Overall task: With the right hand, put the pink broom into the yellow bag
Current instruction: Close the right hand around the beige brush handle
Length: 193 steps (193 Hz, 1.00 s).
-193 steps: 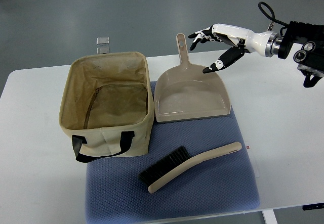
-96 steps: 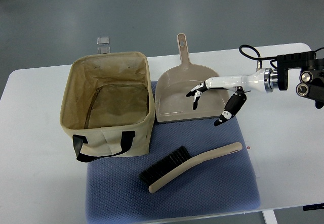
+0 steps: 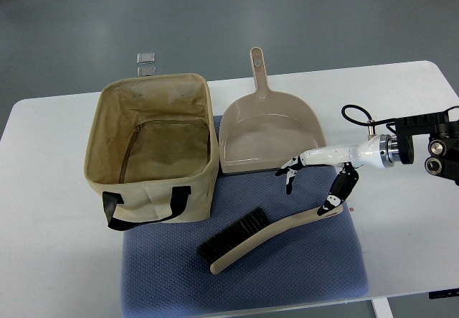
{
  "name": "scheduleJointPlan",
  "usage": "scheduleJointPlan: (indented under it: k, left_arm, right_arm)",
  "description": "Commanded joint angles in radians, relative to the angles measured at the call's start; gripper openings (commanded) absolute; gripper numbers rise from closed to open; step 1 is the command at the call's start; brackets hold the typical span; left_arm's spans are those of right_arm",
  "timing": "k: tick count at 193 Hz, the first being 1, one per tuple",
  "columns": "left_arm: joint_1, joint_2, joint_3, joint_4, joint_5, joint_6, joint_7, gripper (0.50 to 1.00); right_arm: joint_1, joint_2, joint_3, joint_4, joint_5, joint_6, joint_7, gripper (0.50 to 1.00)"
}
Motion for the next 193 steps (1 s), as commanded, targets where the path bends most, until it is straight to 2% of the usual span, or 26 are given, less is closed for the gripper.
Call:
scheduleJointPlan:
  k: [1,84,133,154,163,193]
  left_arm:
    - [0.002,0.0,0.0,0.0,0.0,0.0,-0.001,1.0]
    - [0.0,0.0,0.0,0.0,0.0,0.0,0.001,1.0]
    - [0.002,0.0,0.0,0.0,0.0,0.0,0.001,1.0]
    - [0.0,0.0,0.0,0.0,0.0,0.0,0.001,1.0]
    - [0.0,0.0,0.0,0.0,0.0,0.0,0.001,1.0]
    - [0.0,0.0,0.0,0.0,0.0,0.0,0.001,1.0]
  right_arm:
    - [-0.02,0.016,-0.002,0.003,-0.008,-0.025,-0.001,0.928]
    - [-0.088,0.029,-0.002,-0.001,-0.074,-0.142,-0.01,0.926]
    - [-0.108,0.033,-0.002,-0.001,-0.122,-0.193,-0.012,0.903]
    - [-0.108,0.032,-0.002,-0.001,-0.122,-0.193,-0.012,0.858]
    - [-0.109,0.033,-0.002,-0.001,-0.122,-0.193,-0.01,0.819]
    - [-0.109,0.033,-0.002,-0.001,-0.127,-0.191,-0.01,0.762]
